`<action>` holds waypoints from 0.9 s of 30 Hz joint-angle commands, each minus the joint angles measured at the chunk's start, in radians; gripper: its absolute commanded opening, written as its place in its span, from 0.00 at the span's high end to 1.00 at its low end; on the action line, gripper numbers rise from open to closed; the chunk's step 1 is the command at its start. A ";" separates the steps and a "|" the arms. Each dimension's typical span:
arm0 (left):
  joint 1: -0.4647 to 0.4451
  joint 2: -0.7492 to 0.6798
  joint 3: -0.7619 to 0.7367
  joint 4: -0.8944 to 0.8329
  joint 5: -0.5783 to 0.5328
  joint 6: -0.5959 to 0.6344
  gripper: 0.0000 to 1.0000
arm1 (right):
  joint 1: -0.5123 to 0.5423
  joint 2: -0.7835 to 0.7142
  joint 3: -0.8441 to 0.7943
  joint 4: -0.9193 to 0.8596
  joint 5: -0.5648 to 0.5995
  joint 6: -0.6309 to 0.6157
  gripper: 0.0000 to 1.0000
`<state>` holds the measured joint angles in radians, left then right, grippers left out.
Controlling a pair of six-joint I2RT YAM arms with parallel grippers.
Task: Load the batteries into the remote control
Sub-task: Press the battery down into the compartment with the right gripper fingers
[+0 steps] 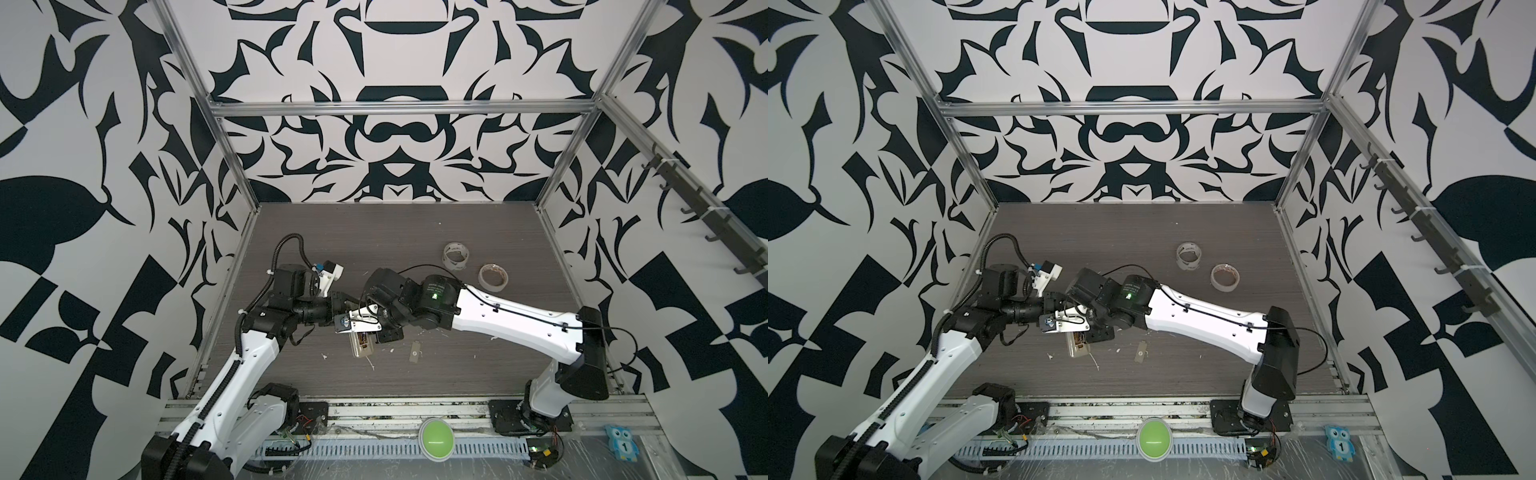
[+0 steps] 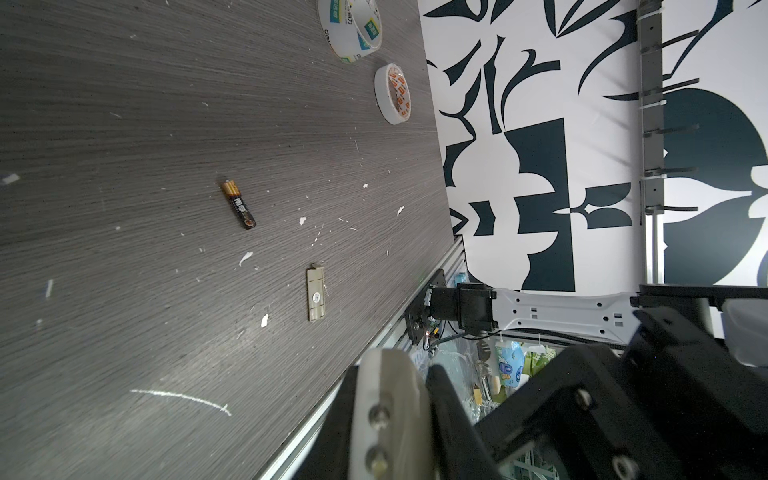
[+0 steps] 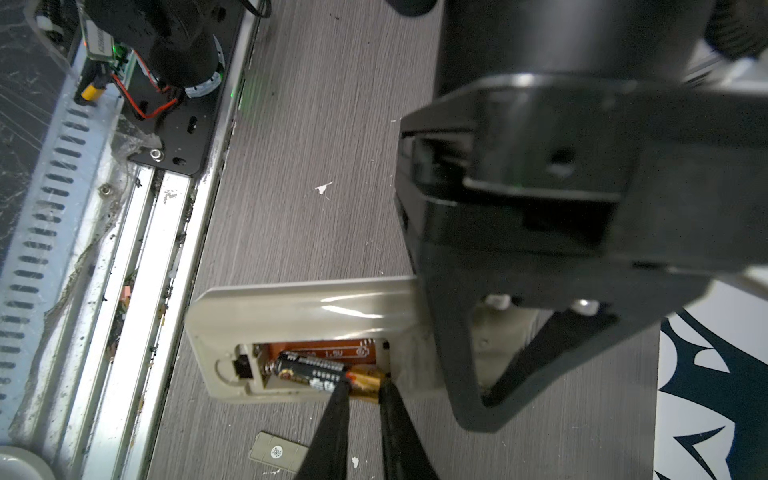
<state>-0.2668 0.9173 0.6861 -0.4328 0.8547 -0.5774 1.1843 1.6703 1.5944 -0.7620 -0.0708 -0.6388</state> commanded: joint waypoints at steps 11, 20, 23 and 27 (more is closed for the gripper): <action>-0.002 -0.018 0.004 0.010 0.033 0.001 1.00 | 0.003 0.023 0.031 -0.055 -0.043 -0.022 0.82; -0.002 -0.023 0.004 0.009 0.032 0.001 1.00 | 0.004 0.033 0.039 -0.067 -0.060 -0.025 0.85; -0.001 -0.026 0.004 0.008 0.030 -0.001 1.00 | 0.004 0.038 0.037 -0.069 -0.068 -0.028 0.85; -0.001 -0.026 0.005 0.009 0.030 -0.001 1.00 | 0.007 0.048 0.039 -0.076 -0.066 -0.033 0.85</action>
<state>-0.2668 0.9154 0.6819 -0.4503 0.8413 -0.5747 1.1824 1.6951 1.6188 -0.7902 -0.0929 -0.6613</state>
